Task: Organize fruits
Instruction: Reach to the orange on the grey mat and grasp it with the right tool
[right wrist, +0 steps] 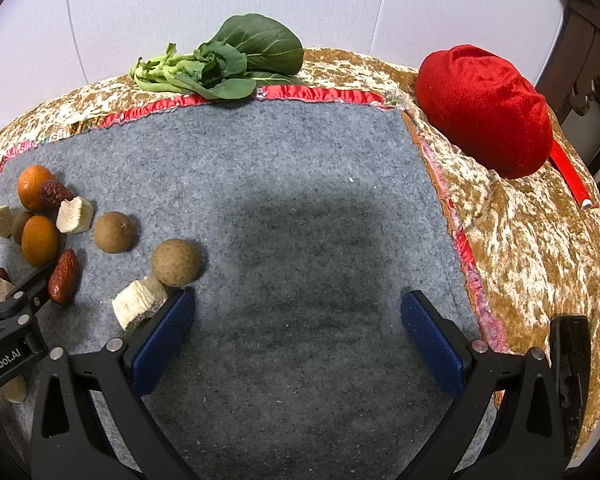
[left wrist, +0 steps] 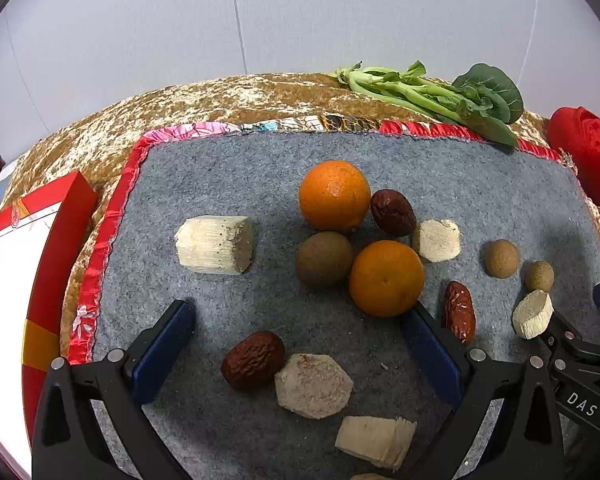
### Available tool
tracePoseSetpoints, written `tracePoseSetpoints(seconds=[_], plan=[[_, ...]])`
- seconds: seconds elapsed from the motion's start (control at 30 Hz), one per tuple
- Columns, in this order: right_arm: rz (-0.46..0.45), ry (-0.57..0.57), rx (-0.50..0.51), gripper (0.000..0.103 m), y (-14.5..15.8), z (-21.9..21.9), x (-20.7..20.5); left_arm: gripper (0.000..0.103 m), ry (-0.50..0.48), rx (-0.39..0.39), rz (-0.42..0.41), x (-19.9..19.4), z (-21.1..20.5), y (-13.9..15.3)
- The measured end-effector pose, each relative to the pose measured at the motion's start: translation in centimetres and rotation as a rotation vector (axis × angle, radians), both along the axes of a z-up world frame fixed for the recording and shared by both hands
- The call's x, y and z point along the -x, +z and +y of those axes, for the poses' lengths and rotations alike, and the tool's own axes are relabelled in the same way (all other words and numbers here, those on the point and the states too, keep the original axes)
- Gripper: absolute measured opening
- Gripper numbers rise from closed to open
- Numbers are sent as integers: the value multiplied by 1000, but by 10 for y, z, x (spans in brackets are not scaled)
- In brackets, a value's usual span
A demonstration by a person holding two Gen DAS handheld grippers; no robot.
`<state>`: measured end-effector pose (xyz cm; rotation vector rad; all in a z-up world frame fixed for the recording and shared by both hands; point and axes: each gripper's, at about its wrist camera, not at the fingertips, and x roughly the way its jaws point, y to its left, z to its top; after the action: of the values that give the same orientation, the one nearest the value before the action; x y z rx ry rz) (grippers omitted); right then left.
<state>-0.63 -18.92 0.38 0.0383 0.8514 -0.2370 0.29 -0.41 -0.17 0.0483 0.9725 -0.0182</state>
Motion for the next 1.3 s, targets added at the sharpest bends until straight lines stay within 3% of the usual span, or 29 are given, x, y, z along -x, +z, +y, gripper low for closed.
tracePoseSetpoints(seconds=[0.17, 0.23, 0.3, 0.37, 0.47, 0.53, 0.6, 0.63, 0.7, 0.8, 0.97, 1.13, 1.17, 1.27, 1.3], plan=[[22, 2, -7, 103, 1, -1, -5, 103, -2, 1, 28, -4, 1, 4], [57, 13, -49, 103, 7, -6, -8, 103, -54, -5, 86, -7, 2, 11], [109, 50, -81, 103, 15, -9, -13, 101, -89, -69, 118, -1, 10, 21], [93, 103, -149, 102, 35, -10, -10, 101, -119, -133, 75, 15, 27, 42], [11, 213, -290, 103, 68, 0, -1, 101, -96, -160, 3, 34, 58, 71], [-12, 281, -437, 103, 78, 11, -3, 101, -70, -162, -9, 42, 76, 81], [23, 347, -558, 103, 76, 33, -11, 92, -64, -149, 0, 44, 86, 86], [44, 362, -578, 101, 73, 41, -16, 90, -62, -142, 5, 48, 91, 85], [79, 356, -585, 81, 63, 57, -29, 82, -62, -123, 9, 54, 101, 84], [162, 325, -618, 65, 42, 65, -50, 79, -94, -111, 12, 52, 109, 80], [213, 245, -634, 63, 25, 59, -65, 79, -157, -100, -29, 48, 108, 83], [219, 277, -473, 51, 30, 76, -61, 79, -190, -69, -61, 33, 105, 87], [220, 299, -469, 44, 31, 78, -63, 79, -199, -49, -63, 29, 103, 88], [221, 314, -510, 39, 32, 67, -55, 79, -228, 24, -71, 14, 92, 89], [211, 317, -556, 30, 33, 56, -50, 79, -235, 37, -70, 10, 87, 88]])
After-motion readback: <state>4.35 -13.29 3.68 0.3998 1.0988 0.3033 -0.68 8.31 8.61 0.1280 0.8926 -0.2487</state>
